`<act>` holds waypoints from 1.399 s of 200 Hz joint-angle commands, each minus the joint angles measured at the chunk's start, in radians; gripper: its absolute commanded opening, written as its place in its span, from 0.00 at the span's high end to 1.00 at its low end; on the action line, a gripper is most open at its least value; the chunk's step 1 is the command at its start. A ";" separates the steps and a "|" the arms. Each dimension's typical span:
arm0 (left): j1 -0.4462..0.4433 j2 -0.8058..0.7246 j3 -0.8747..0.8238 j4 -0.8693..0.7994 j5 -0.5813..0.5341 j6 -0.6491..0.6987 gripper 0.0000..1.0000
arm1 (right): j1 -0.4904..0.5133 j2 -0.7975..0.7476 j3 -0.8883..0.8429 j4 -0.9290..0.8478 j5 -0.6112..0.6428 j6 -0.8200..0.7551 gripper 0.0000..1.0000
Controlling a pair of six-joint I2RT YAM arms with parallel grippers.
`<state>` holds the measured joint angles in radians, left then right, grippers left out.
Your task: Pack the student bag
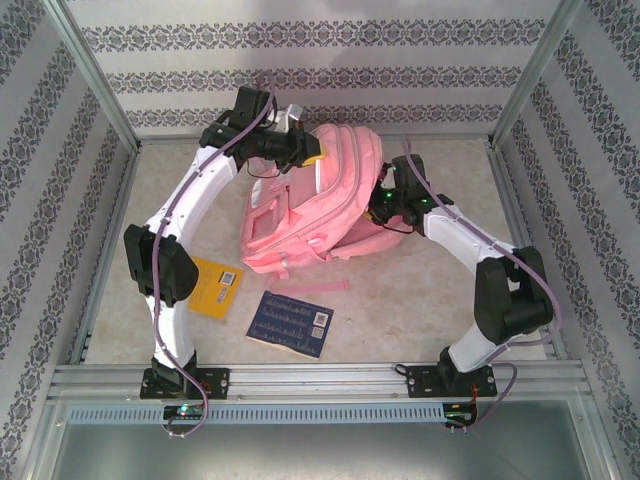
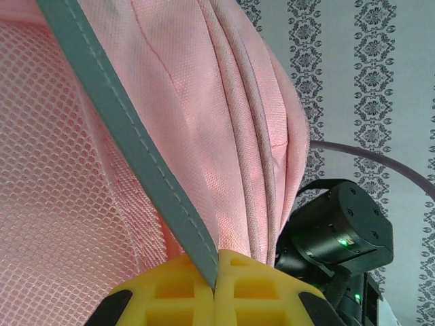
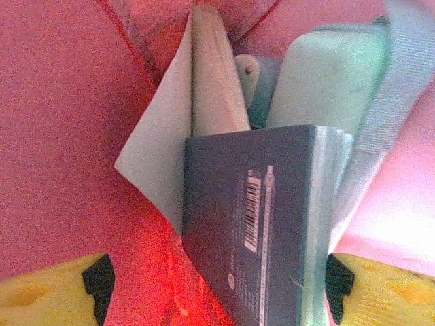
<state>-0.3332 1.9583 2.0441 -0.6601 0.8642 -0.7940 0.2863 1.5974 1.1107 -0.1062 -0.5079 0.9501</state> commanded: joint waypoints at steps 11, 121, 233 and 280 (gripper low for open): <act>0.032 -0.090 0.028 0.121 0.032 -0.002 1.00 | -0.028 -0.060 -0.005 -0.082 0.051 -0.048 0.19; 0.039 -0.144 0.001 0.122 0.037 -0.005 1.00 | -0.038 0.040 0.079 -0.204 -0.011 -0.070 0.20; 0.038 -0.149 -0.030 0.208 0.079 -0.048 1.00 | 0.093 0.301 0.327 -0.105 -0.180 0.027 0.87; 0.040 -0.119 -0.021 0.232 0.090 -0.060 1.00 | 0.138 0.391 0.388 0.006 -0.237 0.137 0.50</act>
<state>-0.2928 1.8942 1.9888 -0.6262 0.8658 -0.8429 0.4046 1.9343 1.4719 -0.1749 -0.6796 1.0252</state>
